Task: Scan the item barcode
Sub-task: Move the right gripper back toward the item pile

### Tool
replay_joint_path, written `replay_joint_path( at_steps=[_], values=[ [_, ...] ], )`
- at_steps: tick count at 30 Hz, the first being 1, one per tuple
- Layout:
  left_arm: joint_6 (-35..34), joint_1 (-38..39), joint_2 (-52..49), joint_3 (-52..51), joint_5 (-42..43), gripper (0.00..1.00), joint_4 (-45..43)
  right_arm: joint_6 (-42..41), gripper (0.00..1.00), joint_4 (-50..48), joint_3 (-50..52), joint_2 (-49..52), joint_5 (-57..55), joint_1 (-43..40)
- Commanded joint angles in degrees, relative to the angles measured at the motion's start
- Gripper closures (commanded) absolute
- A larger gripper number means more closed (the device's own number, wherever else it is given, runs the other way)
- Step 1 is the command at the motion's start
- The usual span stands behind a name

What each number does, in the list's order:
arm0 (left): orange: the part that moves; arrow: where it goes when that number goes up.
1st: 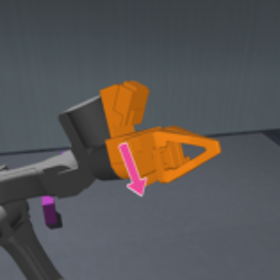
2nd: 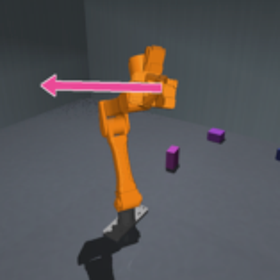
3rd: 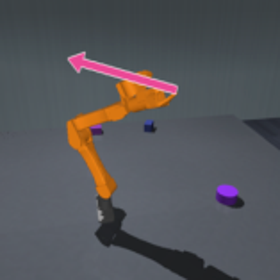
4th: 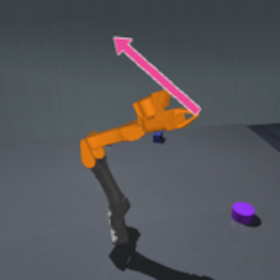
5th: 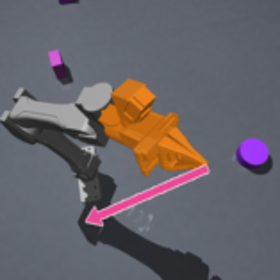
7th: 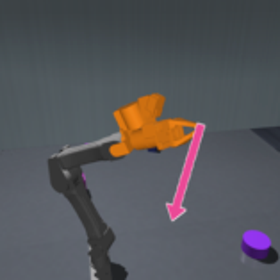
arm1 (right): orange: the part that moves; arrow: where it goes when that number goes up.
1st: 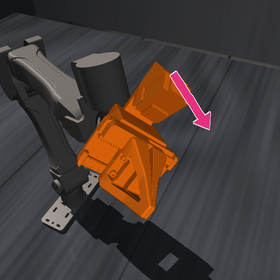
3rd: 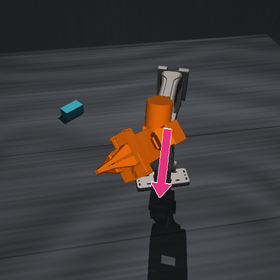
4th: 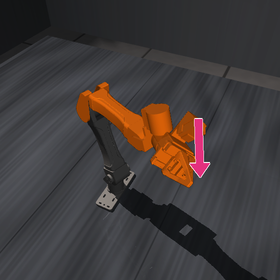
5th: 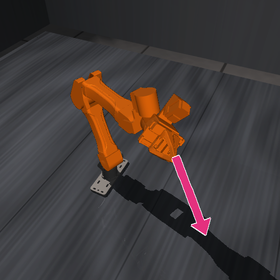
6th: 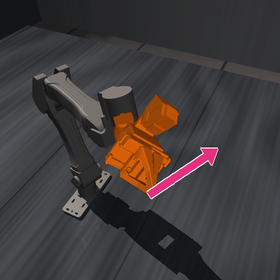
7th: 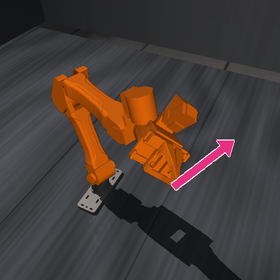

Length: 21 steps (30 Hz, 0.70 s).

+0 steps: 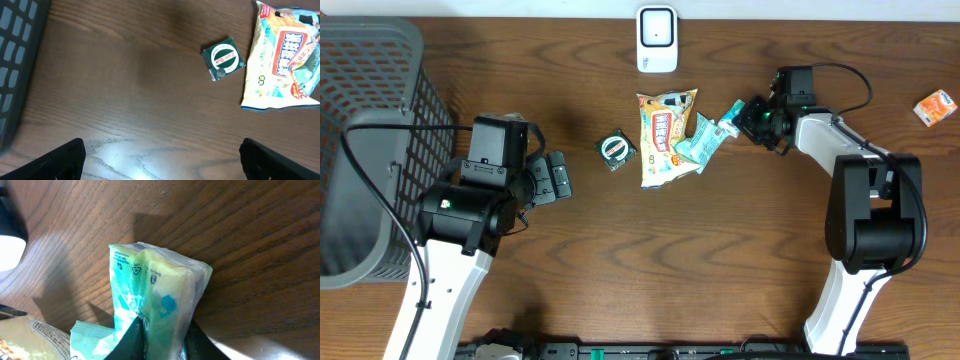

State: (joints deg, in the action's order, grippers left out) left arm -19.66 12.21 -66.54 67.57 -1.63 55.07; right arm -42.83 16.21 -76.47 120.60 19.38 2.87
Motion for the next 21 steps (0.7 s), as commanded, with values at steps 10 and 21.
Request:
replay_joint_path(
  at_steps=[10, 21],
  values=[
    [-0.5, -0.1, -0.1, 0.5, 0.1, 0.02, 0.0, 4.4, 0.98, 0.7, 0.7, 2.5, 19.3, -4.5],
    [-0.5, -0.1, -0.1, 0.5, 0.1, 0.02, 0.0, 9.3, 0.99, -4.3, 0.7, -0.7, 45.5, -10.1]
  ],
)
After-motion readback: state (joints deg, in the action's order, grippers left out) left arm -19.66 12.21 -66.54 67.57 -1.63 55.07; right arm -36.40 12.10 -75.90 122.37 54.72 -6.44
